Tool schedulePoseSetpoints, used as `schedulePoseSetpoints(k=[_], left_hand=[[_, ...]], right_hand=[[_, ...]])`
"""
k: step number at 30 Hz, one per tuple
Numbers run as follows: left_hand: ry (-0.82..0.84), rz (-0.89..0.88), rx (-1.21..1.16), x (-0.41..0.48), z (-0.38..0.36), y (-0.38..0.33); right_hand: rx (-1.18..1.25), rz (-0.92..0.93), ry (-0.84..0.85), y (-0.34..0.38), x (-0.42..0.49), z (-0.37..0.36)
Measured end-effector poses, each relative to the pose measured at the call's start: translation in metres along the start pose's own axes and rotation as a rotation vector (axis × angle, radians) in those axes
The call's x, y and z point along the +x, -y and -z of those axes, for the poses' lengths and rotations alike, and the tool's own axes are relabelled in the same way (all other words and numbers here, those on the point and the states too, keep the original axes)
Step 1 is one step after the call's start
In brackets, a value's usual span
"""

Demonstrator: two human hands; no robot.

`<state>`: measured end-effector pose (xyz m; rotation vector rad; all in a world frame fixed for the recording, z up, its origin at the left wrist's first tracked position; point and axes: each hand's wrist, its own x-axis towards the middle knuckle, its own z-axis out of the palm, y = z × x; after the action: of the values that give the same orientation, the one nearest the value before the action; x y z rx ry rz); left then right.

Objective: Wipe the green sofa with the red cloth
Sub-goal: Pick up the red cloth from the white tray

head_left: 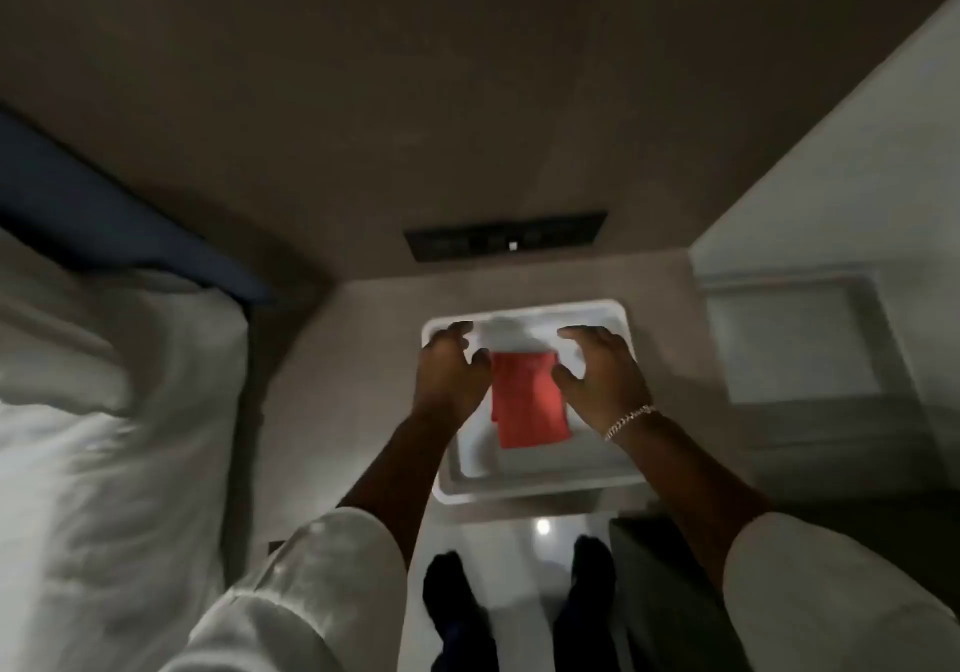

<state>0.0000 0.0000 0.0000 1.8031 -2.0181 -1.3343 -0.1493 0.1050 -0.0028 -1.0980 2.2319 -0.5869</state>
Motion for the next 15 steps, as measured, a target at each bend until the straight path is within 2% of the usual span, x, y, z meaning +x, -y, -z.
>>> schedulePoseSetpoints(k=[2,4,7,10,15], left_hand=[[0.068,0.131,0.045,0.019,-0.035,0.027],[0.078,0.213,0.033,0.028,-0.064,0.049],[-0.103,0.217,-0.08,0.029,-0.094,0.061],[-0.171,0.284,-0.218,0.027,-0.102,0.06],[-0.158,0.301,-0.393,-0.014,-0.08,0.037]], right_hand=[[-0.029,-0.083,0.079,-0.022,0.014,-0.036],[-0.021,-0.159,0.06,-0.036,0.021,-0.065],[0.067,-0.21,-0.086,-0.048,0.024,-0.097],[0.139,-0.22,-0.156,-0.048,0.025,-0.105],[0.242,-0.19,-0.245,-0.031,-0.013,-0.073]])
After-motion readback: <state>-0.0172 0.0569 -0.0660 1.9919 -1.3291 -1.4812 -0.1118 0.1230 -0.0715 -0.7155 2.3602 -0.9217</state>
